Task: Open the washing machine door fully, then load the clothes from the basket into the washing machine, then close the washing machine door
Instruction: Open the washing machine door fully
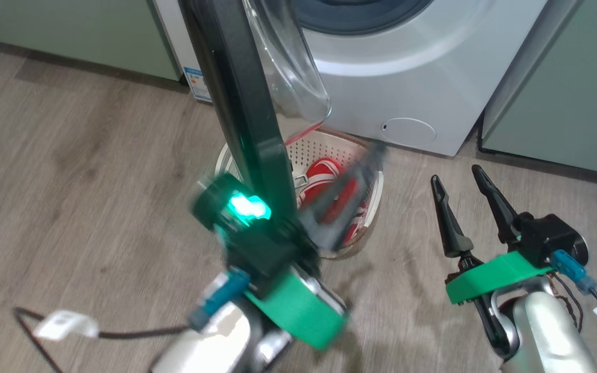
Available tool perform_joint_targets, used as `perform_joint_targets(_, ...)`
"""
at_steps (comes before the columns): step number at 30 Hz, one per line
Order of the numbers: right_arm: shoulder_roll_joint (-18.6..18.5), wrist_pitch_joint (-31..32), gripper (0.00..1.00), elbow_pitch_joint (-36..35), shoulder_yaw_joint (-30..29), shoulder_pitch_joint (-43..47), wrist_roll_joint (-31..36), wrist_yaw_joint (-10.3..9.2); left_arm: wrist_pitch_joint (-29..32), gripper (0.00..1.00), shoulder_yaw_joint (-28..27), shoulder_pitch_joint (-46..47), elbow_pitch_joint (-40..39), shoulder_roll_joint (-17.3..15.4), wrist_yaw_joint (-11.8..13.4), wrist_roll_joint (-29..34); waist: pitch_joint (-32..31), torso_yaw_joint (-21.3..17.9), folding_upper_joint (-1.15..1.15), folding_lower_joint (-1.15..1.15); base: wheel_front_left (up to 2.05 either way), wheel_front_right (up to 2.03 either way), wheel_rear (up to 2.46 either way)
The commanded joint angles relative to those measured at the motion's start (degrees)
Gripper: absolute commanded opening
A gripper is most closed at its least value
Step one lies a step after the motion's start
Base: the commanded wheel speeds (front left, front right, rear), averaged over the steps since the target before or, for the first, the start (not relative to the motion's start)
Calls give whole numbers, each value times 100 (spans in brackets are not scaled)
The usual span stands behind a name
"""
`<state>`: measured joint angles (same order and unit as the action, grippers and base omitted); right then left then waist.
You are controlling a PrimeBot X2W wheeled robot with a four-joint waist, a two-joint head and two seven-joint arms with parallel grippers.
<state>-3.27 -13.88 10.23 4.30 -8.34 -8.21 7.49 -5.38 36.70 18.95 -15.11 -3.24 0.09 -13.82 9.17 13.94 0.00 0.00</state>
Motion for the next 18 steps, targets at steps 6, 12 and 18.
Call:
perform_joint_targets(6, 39, -18, 100, -204, 116, -214, 36, 0, 120, 0, 301, -154, 59, 18, -20, -79, 98, 48, 0, 0, 0, 0, 0)
perform_joint_targets(12, 39, -9, 100, -198, 126, -225, 40, 0, 149, 0, 298, -346, 333, -39, 77, -145, 119, 65, 0, 0, 0, 0, 0)
perform_joint_targets(18, 39, -17, 100, -165, 153, -220, 20, 0, 205, 0, 102, -332, 622, -96, 234, -189, 99, 45, 0, 0, 0, 0, 0)
